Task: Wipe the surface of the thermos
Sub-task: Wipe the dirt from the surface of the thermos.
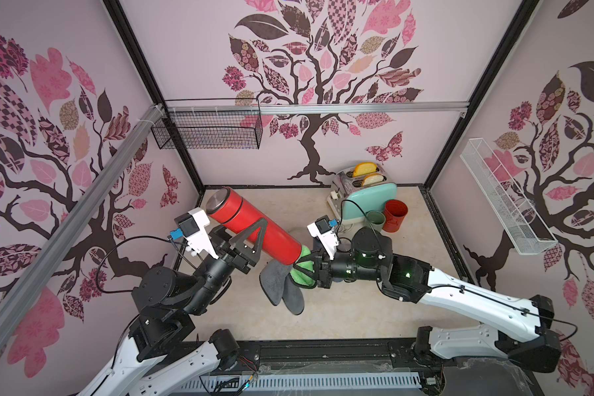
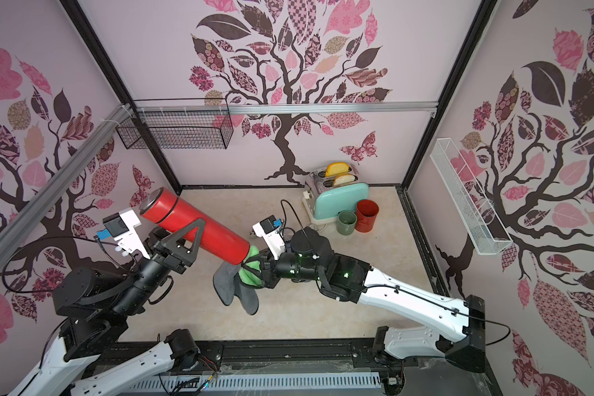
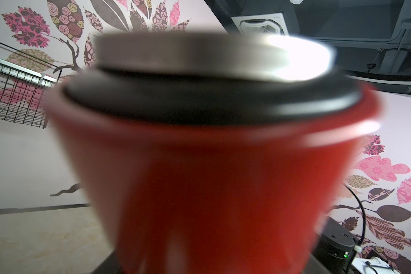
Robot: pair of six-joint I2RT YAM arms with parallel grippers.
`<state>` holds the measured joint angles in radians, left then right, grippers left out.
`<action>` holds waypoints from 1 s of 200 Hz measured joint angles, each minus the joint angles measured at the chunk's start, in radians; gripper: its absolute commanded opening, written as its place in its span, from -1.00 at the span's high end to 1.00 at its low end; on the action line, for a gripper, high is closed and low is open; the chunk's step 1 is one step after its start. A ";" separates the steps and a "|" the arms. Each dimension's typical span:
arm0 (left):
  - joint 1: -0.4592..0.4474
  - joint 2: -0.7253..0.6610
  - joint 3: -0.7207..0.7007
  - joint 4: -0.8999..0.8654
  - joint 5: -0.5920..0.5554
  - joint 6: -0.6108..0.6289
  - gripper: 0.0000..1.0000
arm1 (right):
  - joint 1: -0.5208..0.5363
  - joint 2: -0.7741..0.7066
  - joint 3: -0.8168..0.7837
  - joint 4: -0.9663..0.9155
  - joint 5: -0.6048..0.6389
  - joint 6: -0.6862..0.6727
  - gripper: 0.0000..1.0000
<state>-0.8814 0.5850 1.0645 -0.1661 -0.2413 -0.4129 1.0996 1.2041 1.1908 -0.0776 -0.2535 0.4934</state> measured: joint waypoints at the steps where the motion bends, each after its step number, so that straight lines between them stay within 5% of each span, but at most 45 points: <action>1: 0.000 0.000 0.000 0.000 0.000 0.000 1.00 | -0.004 -0.001 0.000 -0.002 -0.002 0.000 1.00; 42: 0.000 -0.005 -0.005 -0.001 -0.002 -0.003 1.00 | -0.078 -0.039 0.000 0.000 -0.026 0.024 1.00; 112: -0.001 -0.022 -0.006 -0.018 -0.074 0.050 1.00 | 0.012 0.019 -0.020 0.071 -0.048 0.068 1.00; 172: 0.014 0.046 -0.114 0.132 -0.343 0.416 1.00 | 0.018 -0.090 -0.017 -0.034 0.117 -0.003 1.00; 200: 0.141 0.186 -0.151 0.192 -0.349 0.525 1.00 | 0.018 -0.148 0.011 -0.093 0.208 -0.041 1.00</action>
<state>-0.7406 0.7708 0.9138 0.0254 -0.5907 0.1116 1.1172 1.0565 1.2022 -0.1711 -0.0452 0.4526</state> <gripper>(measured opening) 0.642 0.077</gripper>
